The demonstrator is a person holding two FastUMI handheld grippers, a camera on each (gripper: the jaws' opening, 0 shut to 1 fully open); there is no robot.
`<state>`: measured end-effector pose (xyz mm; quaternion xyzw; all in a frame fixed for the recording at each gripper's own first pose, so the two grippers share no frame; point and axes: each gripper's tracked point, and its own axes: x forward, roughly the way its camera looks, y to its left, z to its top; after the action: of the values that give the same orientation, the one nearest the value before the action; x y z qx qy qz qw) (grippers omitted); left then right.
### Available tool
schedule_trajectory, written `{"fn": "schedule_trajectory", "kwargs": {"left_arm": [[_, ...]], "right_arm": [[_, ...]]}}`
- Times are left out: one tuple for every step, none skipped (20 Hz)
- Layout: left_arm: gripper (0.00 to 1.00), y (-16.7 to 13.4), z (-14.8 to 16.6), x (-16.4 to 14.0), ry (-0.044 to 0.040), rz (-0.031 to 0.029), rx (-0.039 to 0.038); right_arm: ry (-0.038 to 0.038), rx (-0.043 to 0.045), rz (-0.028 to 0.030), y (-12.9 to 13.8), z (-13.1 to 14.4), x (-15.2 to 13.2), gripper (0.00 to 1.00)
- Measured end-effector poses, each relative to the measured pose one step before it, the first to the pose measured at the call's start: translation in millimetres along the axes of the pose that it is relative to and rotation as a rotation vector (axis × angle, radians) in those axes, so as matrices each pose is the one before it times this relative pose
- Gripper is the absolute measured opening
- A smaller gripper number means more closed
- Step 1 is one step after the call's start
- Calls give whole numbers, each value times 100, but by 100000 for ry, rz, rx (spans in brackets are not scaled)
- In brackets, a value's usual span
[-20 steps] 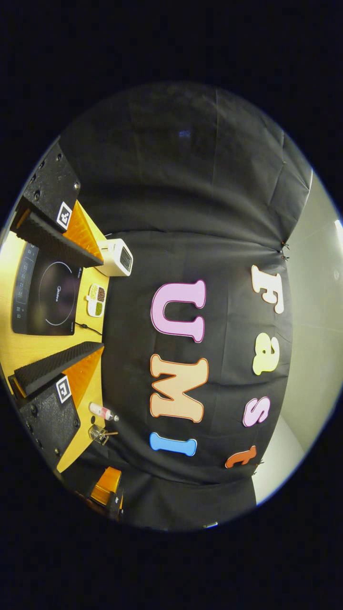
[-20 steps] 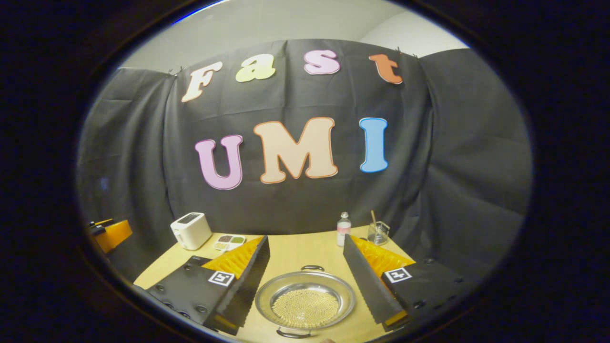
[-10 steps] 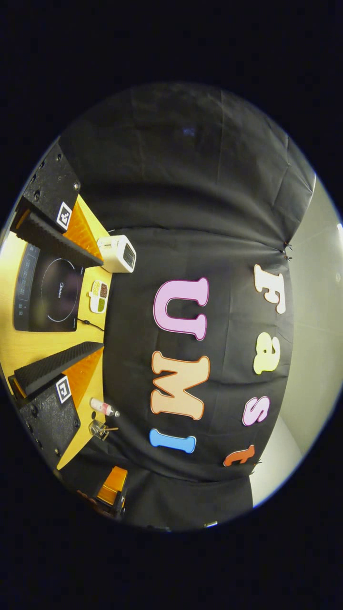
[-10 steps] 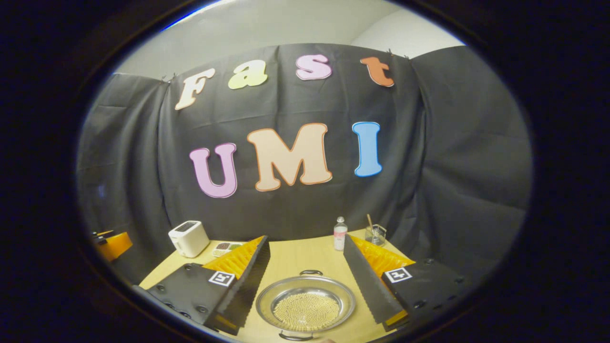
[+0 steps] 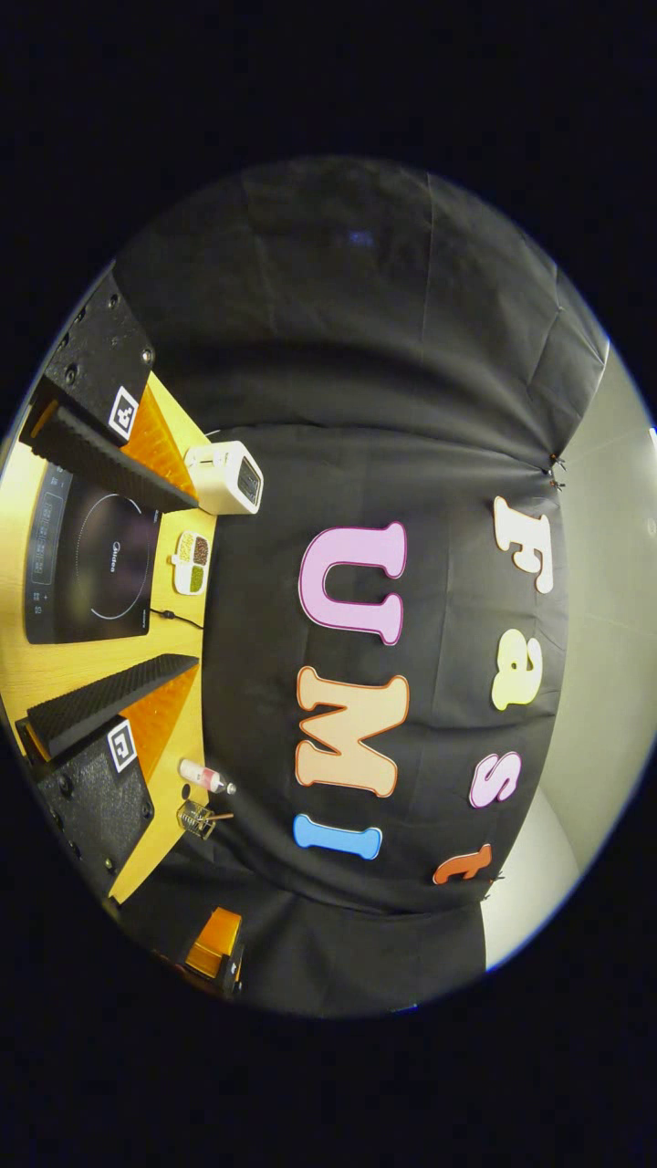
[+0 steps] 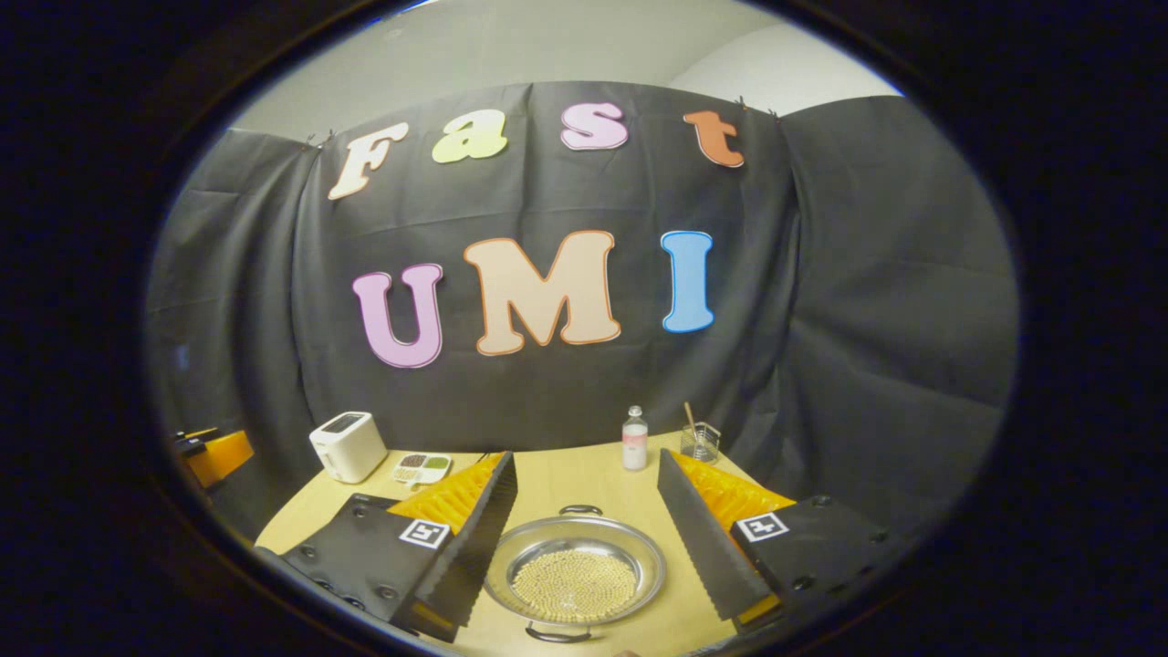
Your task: First push the handle of the pot to place it horizontally, then grasp the pot with both hands and set it on the induction cooktop.
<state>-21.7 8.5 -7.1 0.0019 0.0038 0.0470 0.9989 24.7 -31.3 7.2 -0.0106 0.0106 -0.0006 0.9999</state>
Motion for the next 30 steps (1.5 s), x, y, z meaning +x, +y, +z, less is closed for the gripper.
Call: {"fn": "schedule_trajectory", "kwargs": {"left_arm": [[92, -9, -104, 156, 546, -599, -17], [92, 86, -233, 243, 444, -373, -55], [95, 14, -70, 224, 395, -499, -155], [96, 13, -132, 283, 357, -475, -57], [97, 31, -48, 215, 286, -309, 154], [98, 177, -25, 128, 139, -389, 303], [99, 149, -77, 207, 8, -132, 343], [99, 112, -44, 161, 37, -14, 133], [92, 138, 48, 83, 103, -215, -103], [92, -26, -31, 8, 53, -544, -410], [92, -156, -68, 94, 353, -730, -475], [92, -78, -195, 70, 467, -641, -298], [92, -51, -101, 88, 464, -461, -6], [93, 80, -150, -83, 322, -207, 215], [95, 123, -113, -7, 262, -68, 274], [94, 51, -117, 98, 333, -218, 154], [93, -41, -86, -66, 496, -324, 6], [92, -80, -248, 55, 516, -305, 10], [92, 136, -139, 63, 146, -19, -102], [95, 141, -159, 53, 330, -47, -267], [92, -1, -141, 64, 455, -383, -400], [92, 31, -76, 85, 164, -194, -266], [92, 138, 1, 91, 250, 129, -80], [92, 351, -56, 63, 17, 796, -159], [92, 247, 70, 148, -210, 91, -348], [95, -44, -22, 102, -51, -248, -59], [95, 216, -99, 93, 457, 350, 632], [95, 295, -79, 130, 256, 553, 747], [95, 293, -29, 31, 201, 792, 584], [95, 192, -82, -14, 54, 367, -68]], "right_arm": [[460, 213, 306, 247, -155, -88, 90], [685, 287, 698, 354, -272, -98, 90], [804, 325, 501, 261, -293, -147, 90], [427, 260, 2, 57, -340, -149, 90], [589, 487, -347, 115, -138, -38, 89], [593, 295, 286, 150, -370, -33, 76], [1113, -170, 445, 330, -325, -63, 62], [345, -840, -1009, -205, -383, -159, 62], [456, -113, 322, 99, -156, 497, 63], [916, 147, 35, 272, -228, -241, 46], [663, 557, -340, 35, -144, -134, 30], [245, 622, -964, -166, -139, 79, 27], [98, 320, -1468, -208, -44, -11, 18], [-50, 299, -832, -23, -105, 1, 9], [291, 140, 393, 174, -122, -94, 0], [292, -582, -118, 162, -343, 120, 3], [-163, -1593, -1564, -359, -18, -7, 3], [17, -1841, -626, -186, -172, 82, 0], [622, -1458, 459, 222, -220, 27, 0], [672, -915, 965, 317, -306, 75, 0], [847, -535, 1315, 441, -272, 42, 0], [1192, -455, 1579, 488, -432, 35, 3], [1188, -434, 1030, 387, -459, 118, 3], [1264, -300, 1008, 419, -538, 145, 0], [1670, -527, 784, 436, -676, 101, 0], [2006, -282, 785, 383, -1015, 108, 0], [2721, 646, 1667, 614, -1164, 166, 0], [3109, 1281, 2029, 692, -1132, 83, 0], [3053, 1531, 1822, 623, -1059, 168, 0], [3542, 1058, 1715, 458, -1368, 266, 0]]}}
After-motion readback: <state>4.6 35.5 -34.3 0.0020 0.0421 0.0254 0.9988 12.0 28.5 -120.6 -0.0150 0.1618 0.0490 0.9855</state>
